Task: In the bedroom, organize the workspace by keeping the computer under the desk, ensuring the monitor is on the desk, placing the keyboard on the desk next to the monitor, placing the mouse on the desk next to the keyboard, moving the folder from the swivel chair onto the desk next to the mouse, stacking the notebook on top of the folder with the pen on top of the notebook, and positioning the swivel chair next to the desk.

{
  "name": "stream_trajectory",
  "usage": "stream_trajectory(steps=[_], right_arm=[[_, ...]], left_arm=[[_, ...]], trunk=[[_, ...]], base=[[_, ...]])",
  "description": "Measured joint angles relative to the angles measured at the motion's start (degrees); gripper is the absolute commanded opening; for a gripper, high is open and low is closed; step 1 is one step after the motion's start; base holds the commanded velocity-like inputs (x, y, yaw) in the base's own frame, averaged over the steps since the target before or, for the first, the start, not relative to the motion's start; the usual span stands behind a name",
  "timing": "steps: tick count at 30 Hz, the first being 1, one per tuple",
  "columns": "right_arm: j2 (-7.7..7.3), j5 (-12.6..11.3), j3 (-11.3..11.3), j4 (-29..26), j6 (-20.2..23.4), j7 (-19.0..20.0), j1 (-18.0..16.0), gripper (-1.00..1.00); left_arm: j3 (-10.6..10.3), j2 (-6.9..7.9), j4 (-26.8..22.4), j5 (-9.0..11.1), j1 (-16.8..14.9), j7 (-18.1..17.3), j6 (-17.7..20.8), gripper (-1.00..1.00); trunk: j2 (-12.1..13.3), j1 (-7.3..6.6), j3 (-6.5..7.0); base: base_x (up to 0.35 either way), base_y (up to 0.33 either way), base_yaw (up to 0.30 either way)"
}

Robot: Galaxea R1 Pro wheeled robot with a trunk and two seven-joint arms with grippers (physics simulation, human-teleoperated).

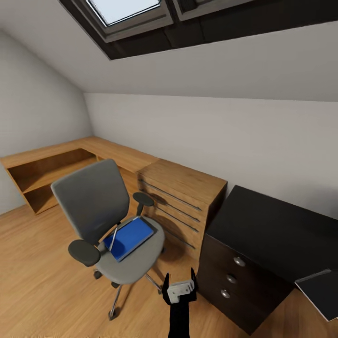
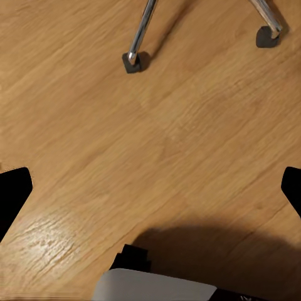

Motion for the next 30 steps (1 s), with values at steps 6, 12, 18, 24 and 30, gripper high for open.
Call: stream_trajectory(steps=[6, 12, 18, 24, 30], right_arm=[[-0.07, 0.13, 0.21, -0.13, 0.02, -0.02, 0.01, 1.00], [-0.12, 0.57, 0.30, -0.37, 0.02, -0.14, 0.02, 1.00], [-0.18, 0.56, -0.01, -0.37, -0.34, -0.18, 0.02, 1.00], [-1.03, 0.72, -0.19, -0.61, -4.62, -0.62, 0.02, 1.00], [-5.50, 0.10, -9.72, -14.05, -2.90, 12.30, -0.42, 1.00]], left_arm=[[0.00, 0.00, 0.00, 0.00, 0.00, 0.00, 0.00, 1.00], [0.00, 0.00, 0.04, 0.00, -0.01, -0.02, 0.00, 1.00], [0.00, 0.00, 0.09, 0.00, -0.01, -0.01, 0.00, 1.00], [0.02, 0.00, 0.16, 0.03, -0.01, -0.04, 0.00, 1.00], [-0.08, -1.38, 2.27, -0.33, -0.01, -0.09, -0.01, 1.00]], trunk=[[0.00, 0.00, -0.16], [0.00, 0.00, -0.20], [0.00, 0.00, -0.20], [0.00, 0.00, -0.21], [0.00, 0.00, -0.20]], base=[[0.000, 0.000, 0.227], [0.000, 0.000, 0.041], [0.000, 0.000, 0.008], [0.000, 0.000, 0.000], [0.000, 0.000, 0.000]])
